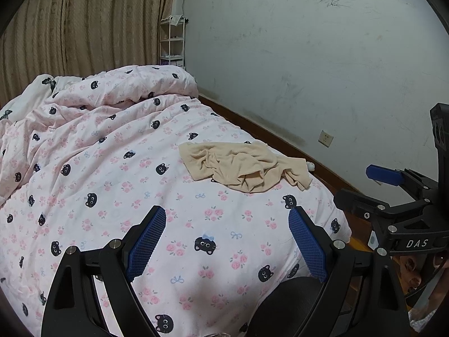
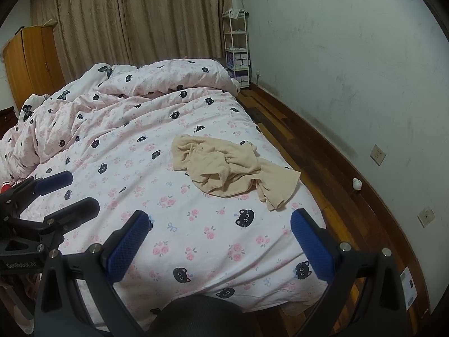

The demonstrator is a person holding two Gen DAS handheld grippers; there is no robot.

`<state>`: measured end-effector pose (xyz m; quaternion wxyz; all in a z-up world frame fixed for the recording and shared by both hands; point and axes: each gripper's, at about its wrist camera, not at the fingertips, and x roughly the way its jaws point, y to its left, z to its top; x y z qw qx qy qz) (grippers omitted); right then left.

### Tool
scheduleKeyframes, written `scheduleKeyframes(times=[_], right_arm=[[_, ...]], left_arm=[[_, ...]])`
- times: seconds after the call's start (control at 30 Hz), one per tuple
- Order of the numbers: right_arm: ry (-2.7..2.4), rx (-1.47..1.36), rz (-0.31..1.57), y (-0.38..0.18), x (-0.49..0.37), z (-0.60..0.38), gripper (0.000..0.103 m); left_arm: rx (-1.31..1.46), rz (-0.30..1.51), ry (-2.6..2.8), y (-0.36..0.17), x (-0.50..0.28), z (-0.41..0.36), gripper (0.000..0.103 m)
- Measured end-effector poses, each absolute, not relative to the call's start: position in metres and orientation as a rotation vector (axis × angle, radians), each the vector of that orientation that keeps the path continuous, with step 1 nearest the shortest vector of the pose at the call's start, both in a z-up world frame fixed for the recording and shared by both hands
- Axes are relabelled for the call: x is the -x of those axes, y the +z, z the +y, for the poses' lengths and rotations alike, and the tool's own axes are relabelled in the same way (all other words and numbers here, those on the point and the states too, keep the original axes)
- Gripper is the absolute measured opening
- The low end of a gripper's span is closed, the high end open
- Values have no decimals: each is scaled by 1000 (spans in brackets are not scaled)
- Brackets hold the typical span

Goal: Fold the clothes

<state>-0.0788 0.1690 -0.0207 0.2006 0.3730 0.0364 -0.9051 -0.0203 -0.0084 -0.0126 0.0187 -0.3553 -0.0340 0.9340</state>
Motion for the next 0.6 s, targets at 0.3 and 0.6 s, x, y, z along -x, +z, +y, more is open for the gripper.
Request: scheduleKeyframes(times=[0.3, 0.6], right_arm=[[-2527, -1047, 101, -23, 84, 168, 102], [-2529, -1051, 102, -23, 87, 167, 102]], left_arm=[[1116, -109, 2893, -16, 24, -9, 87], [1117, -117, 2885, -17, 27, -11, 86]])
